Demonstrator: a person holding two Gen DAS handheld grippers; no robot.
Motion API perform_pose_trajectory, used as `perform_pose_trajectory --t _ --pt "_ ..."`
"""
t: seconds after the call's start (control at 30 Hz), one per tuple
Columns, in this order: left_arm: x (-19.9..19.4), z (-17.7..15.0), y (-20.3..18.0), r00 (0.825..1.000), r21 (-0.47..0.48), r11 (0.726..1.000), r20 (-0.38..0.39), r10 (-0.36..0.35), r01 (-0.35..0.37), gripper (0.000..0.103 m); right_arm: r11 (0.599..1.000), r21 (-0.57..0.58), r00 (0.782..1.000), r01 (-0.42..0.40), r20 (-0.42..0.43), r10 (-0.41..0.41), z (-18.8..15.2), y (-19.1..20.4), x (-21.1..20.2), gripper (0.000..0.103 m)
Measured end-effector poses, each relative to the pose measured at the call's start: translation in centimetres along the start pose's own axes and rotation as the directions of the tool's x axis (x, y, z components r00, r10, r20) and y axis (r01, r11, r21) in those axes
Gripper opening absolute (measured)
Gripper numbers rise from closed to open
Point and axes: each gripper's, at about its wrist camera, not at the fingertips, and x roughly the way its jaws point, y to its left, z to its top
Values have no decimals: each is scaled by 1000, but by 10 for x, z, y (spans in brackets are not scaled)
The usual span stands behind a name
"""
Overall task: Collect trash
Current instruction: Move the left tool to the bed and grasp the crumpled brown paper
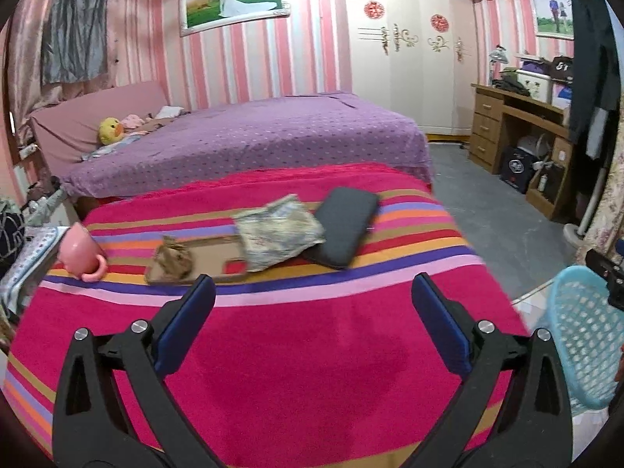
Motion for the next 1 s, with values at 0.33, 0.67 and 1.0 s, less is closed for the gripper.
perform_pose_trajectory --t 0.33,0.67,1.0 --pt "31 -4 69 997 -54 997 -53 49 -52 97 997 -64 999 -32 -17 31 8 68 17 98" --pt "66 -3 138 987 -116 986 -115 108 -121 97 992 -91 995 -86 -48 82 14 133 42 98" --pt "109 -7 177 976 -172 978 -200 85 -120 97 986 -137 992 -90 -104 76 10 176 65 98"
